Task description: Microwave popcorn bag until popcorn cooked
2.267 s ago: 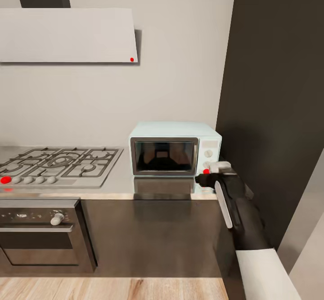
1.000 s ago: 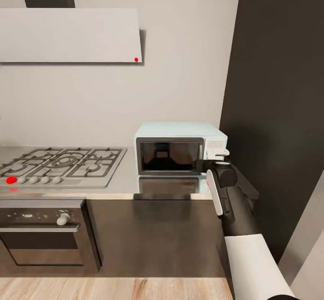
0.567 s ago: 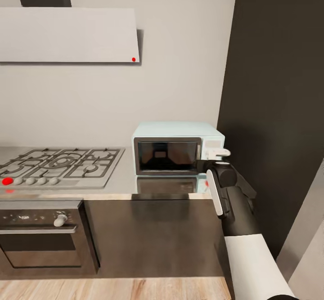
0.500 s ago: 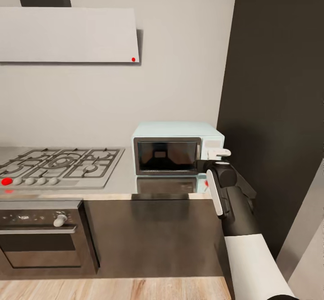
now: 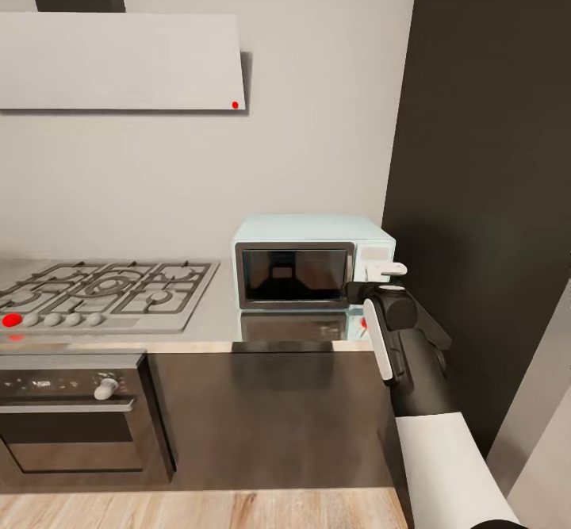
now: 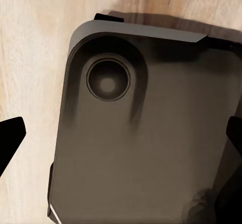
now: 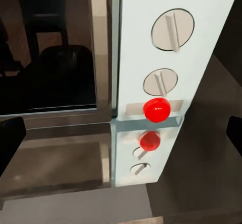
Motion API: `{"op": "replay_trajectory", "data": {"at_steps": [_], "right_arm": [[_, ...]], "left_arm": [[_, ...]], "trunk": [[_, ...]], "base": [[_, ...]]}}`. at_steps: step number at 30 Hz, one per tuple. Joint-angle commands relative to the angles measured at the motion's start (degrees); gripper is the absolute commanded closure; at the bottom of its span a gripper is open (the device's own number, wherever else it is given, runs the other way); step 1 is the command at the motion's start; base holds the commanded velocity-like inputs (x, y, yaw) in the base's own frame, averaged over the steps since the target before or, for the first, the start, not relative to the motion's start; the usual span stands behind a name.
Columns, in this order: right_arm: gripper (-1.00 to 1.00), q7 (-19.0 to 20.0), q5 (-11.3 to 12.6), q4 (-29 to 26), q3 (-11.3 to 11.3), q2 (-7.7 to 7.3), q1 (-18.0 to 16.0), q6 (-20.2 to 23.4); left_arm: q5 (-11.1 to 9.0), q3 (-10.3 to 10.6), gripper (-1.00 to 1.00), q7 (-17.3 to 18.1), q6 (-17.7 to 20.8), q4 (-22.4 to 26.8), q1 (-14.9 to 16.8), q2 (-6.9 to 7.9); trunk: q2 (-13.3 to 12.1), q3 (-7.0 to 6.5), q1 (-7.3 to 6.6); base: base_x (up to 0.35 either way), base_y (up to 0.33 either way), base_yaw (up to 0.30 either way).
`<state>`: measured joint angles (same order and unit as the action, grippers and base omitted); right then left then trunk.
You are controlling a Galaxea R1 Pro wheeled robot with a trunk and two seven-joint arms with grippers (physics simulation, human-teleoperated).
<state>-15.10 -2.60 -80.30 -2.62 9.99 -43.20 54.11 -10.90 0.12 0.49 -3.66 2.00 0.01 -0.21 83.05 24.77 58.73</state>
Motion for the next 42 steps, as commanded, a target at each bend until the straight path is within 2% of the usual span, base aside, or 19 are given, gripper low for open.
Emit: {"op": "replay_trajectory", "data": {"at_steps": [1,42], "right_arm": [[-1.0,-0.01,-0.27,-0.04,-0.04,0.0,-0.04,0.32],[-1.0,0.17,0.31,-0.02,-0.11,0.0,-0.04,0.23]], "left_arm": [[-0.43,0.05,-1.0,0.04,-0.12,0.03,0.0,-0.01],[-0.19,0.15,-1.0,0.03,-0.12,0.07,0.0,0.02]], "trunk": [[0.03,0.06,0.0],[0.03,0.06,0.0]], "base": [[0.0,0.0,0.0],[0.091,0.0,0.0]]}}
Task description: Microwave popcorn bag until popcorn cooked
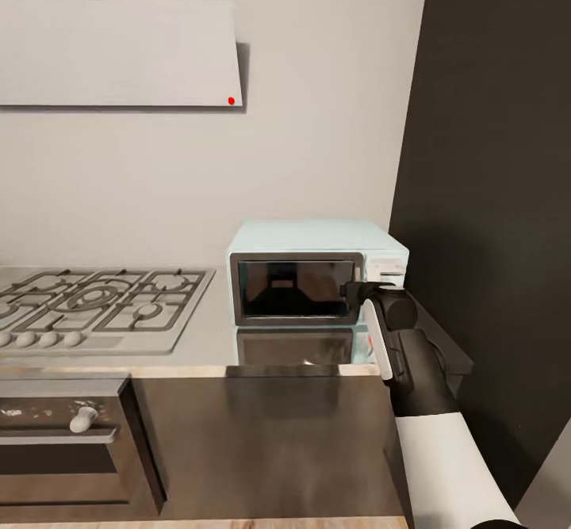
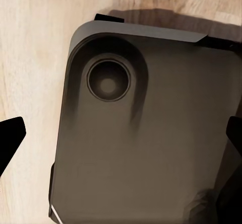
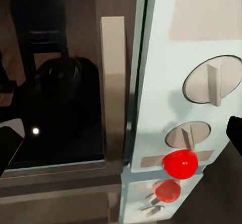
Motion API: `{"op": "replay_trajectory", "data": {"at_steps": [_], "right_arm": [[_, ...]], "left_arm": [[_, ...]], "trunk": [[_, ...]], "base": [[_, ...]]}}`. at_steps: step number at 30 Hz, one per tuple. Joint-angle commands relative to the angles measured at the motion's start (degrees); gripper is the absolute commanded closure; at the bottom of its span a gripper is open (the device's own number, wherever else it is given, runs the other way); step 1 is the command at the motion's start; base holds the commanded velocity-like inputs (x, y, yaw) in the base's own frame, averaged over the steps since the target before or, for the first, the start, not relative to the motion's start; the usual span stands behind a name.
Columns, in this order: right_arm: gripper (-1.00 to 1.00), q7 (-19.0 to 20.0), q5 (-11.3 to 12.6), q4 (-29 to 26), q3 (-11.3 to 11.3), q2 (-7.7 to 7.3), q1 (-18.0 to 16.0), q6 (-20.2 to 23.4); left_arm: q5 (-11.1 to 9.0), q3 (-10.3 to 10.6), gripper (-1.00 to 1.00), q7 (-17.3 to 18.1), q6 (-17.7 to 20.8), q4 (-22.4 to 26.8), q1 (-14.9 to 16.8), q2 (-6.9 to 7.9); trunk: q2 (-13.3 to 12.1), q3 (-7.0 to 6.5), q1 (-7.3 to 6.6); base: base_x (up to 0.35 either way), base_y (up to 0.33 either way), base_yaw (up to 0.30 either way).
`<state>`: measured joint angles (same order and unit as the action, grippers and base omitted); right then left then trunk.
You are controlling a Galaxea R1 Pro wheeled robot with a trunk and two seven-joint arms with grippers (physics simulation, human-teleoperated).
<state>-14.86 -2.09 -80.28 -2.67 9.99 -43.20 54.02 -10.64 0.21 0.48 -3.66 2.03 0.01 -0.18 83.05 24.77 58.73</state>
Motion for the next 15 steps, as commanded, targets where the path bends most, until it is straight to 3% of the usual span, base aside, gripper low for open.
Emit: {"op": "replay_trajectory", "data": {"at_steps": [1,15], "right_arm": [[-1.0,-0.13,-0.19,0.11,-0.05,0.0,-0.04,0.31],[-1.0,-0.26,-0.15,1.14,-0.53,0.0,-0.04,0.31]], "left_arm": [[-0.43,0.06,-1.0,0.0,-0.12,0.02,0.01,0.0],[-0.34,0.06,-1.0,-0.12,-0.12,0.04,0.0,-0.08]], "trunk": [[0.03,0.06,0.0],[0.03,0.06,0.0]], "base": [[0.004,0.0,0.0],[0.0,0.0,0.0]]}}
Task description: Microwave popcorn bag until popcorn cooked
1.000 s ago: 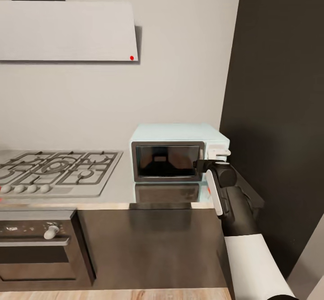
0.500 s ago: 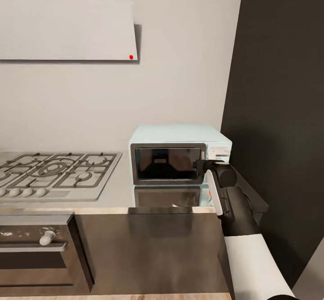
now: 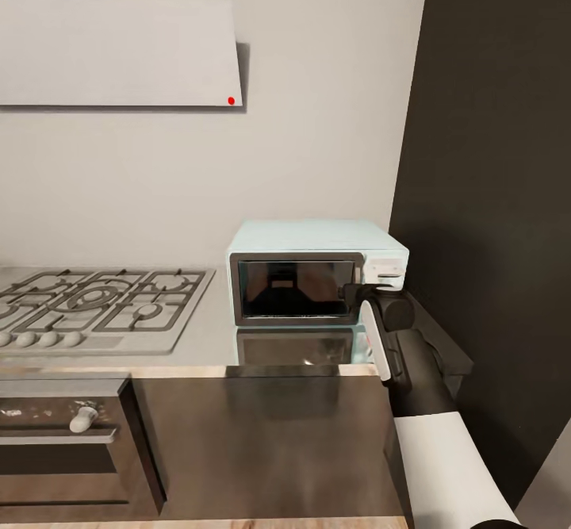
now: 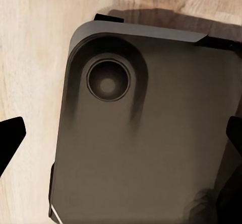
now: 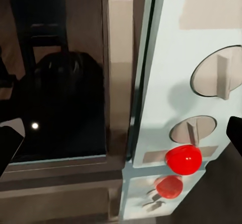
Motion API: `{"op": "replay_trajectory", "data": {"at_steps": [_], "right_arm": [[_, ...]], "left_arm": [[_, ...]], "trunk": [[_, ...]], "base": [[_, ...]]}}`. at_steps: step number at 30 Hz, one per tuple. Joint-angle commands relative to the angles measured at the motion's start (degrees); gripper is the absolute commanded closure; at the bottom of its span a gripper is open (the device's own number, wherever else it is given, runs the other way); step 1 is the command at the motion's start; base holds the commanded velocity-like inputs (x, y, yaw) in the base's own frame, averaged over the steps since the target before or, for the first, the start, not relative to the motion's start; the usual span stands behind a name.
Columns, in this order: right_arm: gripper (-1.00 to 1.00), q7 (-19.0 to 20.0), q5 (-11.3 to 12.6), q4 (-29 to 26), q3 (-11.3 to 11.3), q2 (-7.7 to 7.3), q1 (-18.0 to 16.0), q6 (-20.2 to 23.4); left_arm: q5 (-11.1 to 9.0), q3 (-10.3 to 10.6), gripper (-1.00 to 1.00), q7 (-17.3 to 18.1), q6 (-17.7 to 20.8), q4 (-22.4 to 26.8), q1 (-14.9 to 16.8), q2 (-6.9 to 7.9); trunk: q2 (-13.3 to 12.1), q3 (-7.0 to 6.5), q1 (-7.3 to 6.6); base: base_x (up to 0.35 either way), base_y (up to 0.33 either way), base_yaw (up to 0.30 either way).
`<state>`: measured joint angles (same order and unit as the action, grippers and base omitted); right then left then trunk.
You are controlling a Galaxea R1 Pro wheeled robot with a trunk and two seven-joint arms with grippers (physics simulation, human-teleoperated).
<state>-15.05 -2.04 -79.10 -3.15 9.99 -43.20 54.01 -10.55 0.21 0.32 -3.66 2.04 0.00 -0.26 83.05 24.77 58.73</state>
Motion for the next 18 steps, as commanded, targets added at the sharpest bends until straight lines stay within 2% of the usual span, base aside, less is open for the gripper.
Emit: {"op": "replay_trajectory", "data": {"at_steps": [1,6,14,18], "right_arm": [[-1.0,-0.07,-0.21,-0.01,-0.07,0.0,-0.04,0.31],[-1.0,-0.07,-0.23,0.09,-0.11,0.0,-0.04,0.25],[-1.0,-0.07,-0.24,0.09,-0.1,0.0,-0.04,0.22],[-1.0,-0.05,-0.24,0.09,-0.1,0.0,-0.04,0.23]], "left_arm": [[-0.44,0.05,-1.0,0.03,-0.12,0.04,0.0,-0.01],[-0.6,-0.02,-1.0,-0.02,-0.12,0.03,0.0,0.04],[-0.58,0.06,-1.0,-0.01,-0.12,0.0,0.0,0.08],[-0.61,0.04,-1.0,-0.05,-0.12,0.03,0.0,0.08]], "trunk": [[0.03,0.06,0.0],[0.03,0.06,0.0],[0.03,0.06,0.0],[0.03,0.06,0.0]], "base": [[0.0,0.0,0.0],[0.021,0.0,0.0],[0.159,0.0,0.0],[0.058,0.0,0.0]]}}
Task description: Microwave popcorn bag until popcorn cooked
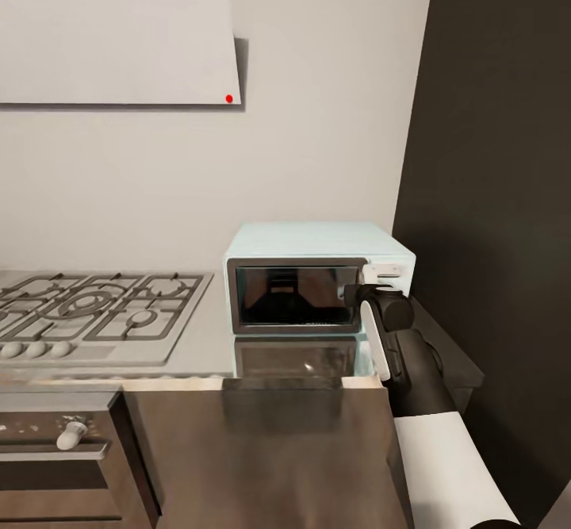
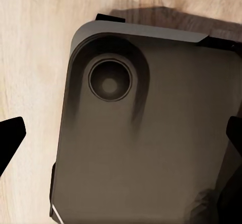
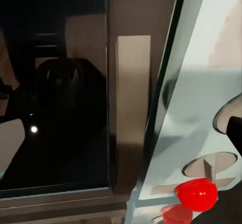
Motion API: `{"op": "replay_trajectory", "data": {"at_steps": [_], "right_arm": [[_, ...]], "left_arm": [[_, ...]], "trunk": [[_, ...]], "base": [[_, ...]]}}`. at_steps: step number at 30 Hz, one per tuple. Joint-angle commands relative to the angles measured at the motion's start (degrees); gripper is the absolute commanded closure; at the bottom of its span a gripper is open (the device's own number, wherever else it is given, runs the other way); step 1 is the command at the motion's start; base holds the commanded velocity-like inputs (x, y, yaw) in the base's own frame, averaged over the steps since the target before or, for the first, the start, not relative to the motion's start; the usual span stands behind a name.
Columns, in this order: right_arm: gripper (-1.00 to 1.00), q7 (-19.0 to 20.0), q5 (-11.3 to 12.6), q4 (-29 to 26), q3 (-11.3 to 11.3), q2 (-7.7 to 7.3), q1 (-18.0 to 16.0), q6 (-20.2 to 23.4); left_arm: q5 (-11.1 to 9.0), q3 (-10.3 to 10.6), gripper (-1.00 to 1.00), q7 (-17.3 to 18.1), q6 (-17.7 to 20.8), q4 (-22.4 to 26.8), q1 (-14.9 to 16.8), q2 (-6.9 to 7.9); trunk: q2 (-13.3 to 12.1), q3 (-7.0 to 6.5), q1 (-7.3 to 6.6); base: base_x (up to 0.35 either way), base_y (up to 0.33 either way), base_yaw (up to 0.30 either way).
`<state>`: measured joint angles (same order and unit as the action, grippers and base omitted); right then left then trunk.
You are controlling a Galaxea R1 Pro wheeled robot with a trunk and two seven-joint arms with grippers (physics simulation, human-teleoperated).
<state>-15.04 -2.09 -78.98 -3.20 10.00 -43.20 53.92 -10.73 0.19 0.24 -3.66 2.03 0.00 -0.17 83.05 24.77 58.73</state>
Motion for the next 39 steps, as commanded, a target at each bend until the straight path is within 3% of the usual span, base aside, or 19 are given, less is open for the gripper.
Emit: {"op": "replay_trajectory", "data": {"at_steps": [1,20,21,39], "right_arm": [[-1.0,-0.04,-0.2,-0.04,-0.05,0.0,-0.04,0.31],[-1.0,-0.08,-0.14,-0.04,-0.11,0.0,-0.04,0.37],[1.0,-0.08,-0.13,-0.04,-0.12,0.0,-0.04,0.35],[1.0,-0.39,-0.58,2.25,-0.11,0.0,-0.04,-2.24]], "left_arm": [[-0.43,0.04,-1.0,0.02,-0.12,0.02,0.0,-0.01],[-0.43,0.08,-1.0,0.02,-0.12,0.03,0.0,-0.03],[-0.43,0.07,-1.0,0.02,-0.12,0.05,0.0,-0.02],[-0.42,0.16,-1.0,0.02,-0.12,0.02,0.0,-0.1]], "trunk": [[0.03,0.06,0.0],[0.03,0.06,0.0],[0.03,0.06,0.0],[0.03,0.06,0.0]], "base": [[0.014,0.0,0.0],[0.001,0.0,0.0],[0.0,0.0,0.0],[0.0,0.0,0.0]]}}
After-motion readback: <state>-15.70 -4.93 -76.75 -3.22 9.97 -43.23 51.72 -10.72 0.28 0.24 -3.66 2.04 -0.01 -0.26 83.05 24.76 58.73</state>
